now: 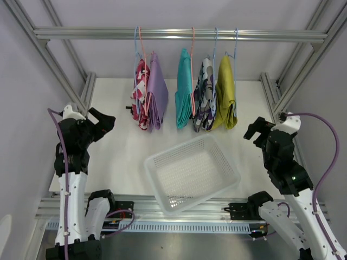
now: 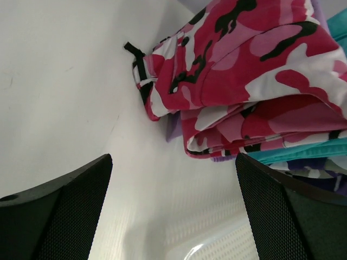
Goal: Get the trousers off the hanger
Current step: Pick up the hanger from the clothesline.
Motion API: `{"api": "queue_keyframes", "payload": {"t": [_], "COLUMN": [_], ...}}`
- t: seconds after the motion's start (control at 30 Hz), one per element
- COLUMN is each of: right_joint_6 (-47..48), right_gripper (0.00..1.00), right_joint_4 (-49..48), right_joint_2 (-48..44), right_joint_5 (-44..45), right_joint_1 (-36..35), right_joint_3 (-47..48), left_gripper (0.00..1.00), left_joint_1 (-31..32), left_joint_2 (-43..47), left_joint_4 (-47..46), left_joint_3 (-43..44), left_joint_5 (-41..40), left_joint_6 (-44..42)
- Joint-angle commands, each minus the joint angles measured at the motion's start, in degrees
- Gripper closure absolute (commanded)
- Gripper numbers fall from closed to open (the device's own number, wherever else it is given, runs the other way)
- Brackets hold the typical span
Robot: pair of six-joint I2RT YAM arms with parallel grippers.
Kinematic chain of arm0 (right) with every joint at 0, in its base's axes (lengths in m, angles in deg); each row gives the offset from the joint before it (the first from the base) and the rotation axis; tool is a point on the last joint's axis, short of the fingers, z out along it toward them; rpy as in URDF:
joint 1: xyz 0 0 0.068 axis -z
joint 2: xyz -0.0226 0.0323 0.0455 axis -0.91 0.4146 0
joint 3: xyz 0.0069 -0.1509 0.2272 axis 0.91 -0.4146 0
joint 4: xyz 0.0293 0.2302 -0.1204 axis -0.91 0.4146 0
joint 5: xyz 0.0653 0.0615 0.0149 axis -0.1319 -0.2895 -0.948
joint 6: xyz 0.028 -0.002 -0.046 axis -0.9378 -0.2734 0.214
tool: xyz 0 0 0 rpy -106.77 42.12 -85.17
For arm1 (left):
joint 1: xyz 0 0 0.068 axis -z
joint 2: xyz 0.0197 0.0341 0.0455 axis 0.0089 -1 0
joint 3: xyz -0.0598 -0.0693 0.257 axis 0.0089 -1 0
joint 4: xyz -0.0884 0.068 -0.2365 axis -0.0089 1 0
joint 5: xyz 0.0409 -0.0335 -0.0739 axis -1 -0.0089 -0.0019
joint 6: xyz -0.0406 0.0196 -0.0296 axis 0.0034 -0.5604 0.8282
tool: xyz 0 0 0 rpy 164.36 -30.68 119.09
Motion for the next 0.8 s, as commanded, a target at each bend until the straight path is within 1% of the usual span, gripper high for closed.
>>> {"api": "queue_keyframes", "payload": {"t": [0.0,0.27,0.33,0.4,0.43,0.57,0.63,0.73,0.77], "right_joint_6": [-6.1,-6.0,-7.9,-7.7,-7.7,-5.9,-6.5,-6.5,-6.8], "right_gripper": [0.01,0.01,0.01,0.00,0.00,0.01,0.00,0.01,0.01], "right_joint_4": [1.6,1.1,1.9,1.2,0.8,0.6,1.8,3.0,3.0], "right_joint_2": [-1.8,-3.6,-4.1,-4.9,-5.1,-4.9,-4.7,-4.6,-4.6], "right_joint_5": [8.5,8.3,9.3,10.2,11.0,10.3,12.6,13.7,13.9], "right_joint_1": [0.3,0.4,0.3,0.3,0.4,0.4,0.4,0.3,0.3], "right_joint_3": [2.1,1.6,1.9,1.2,0.6,0.1,0.5,1.1,0.9], "left_gripper": [0.01,0.01,0.01,0.00,0.01,0.01,0.00,0.01,0.01], "left_joint_1": [-0.8,-0.8,-0.8,-0.7,-0.8,-0.8,-0.8,-0.8,-0.8], "left_joint_2": [2.3,2.2,2.6,2.8,2.7,2.4,1.3,-0.2,-2.0], "left_joint_4": [0.3,0.8,1.1,4.3,5.4,6.6,8.4,10.2,11.0], "left_joint_3": [0.8,1.1,1.2,2.1,2.7,2.9,3.4,4.6,4.8], "left_joint_5": [4.4,3.6,2.9,-1.2,-5.4,-8.2,-11.2,-12.7,-12.9], "left_joint_6": [4.5,4.2,4.4,5.7,6.4,5.1,5.2,3.1,2.7]}}
